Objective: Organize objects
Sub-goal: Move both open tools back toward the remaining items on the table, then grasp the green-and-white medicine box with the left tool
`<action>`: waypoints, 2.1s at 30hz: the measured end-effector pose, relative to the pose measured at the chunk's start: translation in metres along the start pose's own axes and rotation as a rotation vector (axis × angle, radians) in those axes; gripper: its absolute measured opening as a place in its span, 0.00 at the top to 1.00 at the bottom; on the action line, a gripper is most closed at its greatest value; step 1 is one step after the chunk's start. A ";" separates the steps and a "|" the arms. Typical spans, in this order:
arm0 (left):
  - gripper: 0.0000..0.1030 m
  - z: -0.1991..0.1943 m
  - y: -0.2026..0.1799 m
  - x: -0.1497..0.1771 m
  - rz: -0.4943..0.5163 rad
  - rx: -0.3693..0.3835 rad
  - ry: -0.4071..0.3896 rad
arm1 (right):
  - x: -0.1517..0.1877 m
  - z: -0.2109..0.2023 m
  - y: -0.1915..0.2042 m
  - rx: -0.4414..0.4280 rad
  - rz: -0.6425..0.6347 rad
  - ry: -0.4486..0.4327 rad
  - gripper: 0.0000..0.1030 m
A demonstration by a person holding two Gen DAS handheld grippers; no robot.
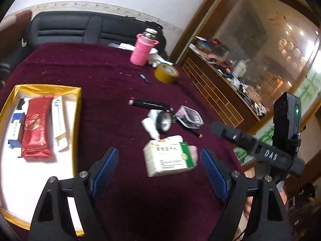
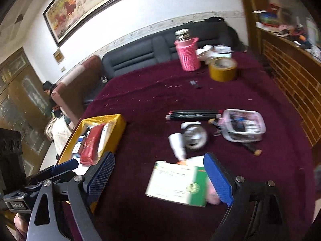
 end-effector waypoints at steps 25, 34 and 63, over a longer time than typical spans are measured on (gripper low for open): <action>0.16 -0.014 -0.001 0.018 0.008 0.020 -0.018 | 0.021 -0.104 -0.054 0.133 0.036 -0.079 0.07; 0.16 0.018 0.041 0.017 -0.029 -0.047 0.027 | 0.026 -0.076 -0.077 0.179 0.063 -0.044 0.07; 0.16 0.184 -0.047 0.027 0.361 -0.040 0.230 | 0.051 0.046 -0.189 -0.006 0.475 -0.096 0.05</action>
Point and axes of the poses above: each gripper's, at about its wrist camera, not at the fingertips, and z roughly the way its jaws point, y to its left, x to its underside, the point moved 9 cm from there along z, roughly the way its jaws point, and after that the axes turned 1 degree about -x, right-handed, at the moved point
